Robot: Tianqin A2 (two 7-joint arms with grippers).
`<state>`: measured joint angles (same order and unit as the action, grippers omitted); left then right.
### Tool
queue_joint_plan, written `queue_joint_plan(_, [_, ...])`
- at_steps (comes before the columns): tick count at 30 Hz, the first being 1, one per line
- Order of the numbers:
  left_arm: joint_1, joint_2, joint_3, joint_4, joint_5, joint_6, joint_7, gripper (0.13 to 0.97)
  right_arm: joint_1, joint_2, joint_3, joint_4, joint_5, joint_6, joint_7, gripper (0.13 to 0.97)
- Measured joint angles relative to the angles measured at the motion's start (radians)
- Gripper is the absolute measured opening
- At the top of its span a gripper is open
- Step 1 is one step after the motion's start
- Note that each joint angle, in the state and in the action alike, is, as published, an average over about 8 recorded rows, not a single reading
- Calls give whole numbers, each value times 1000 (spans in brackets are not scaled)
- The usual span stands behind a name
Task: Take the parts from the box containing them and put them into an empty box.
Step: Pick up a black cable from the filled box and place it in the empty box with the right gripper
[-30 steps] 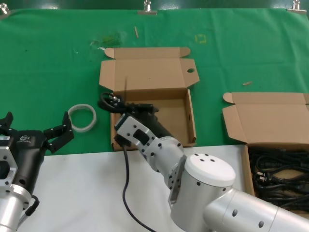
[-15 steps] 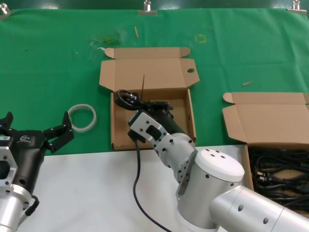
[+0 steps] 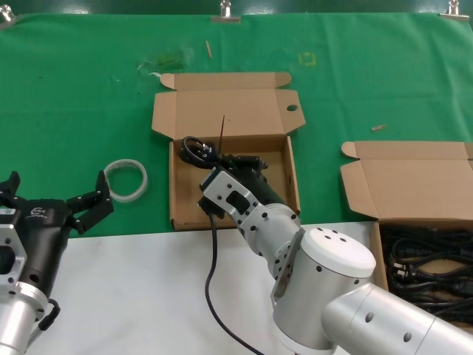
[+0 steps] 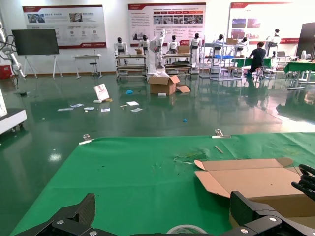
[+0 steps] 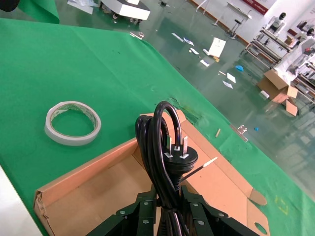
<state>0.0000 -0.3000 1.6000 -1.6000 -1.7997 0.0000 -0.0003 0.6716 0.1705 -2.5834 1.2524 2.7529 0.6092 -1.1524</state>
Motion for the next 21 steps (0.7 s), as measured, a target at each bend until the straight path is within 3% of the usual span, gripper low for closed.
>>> queue_joint_plan(17, [0,0,0,0,0,0,0,966,0,0,0,0,0,0,0,257])
queue_joint_plan(21, [0,0,0,0,0,0,0,966,0,0,0,0,0,0,0,307])
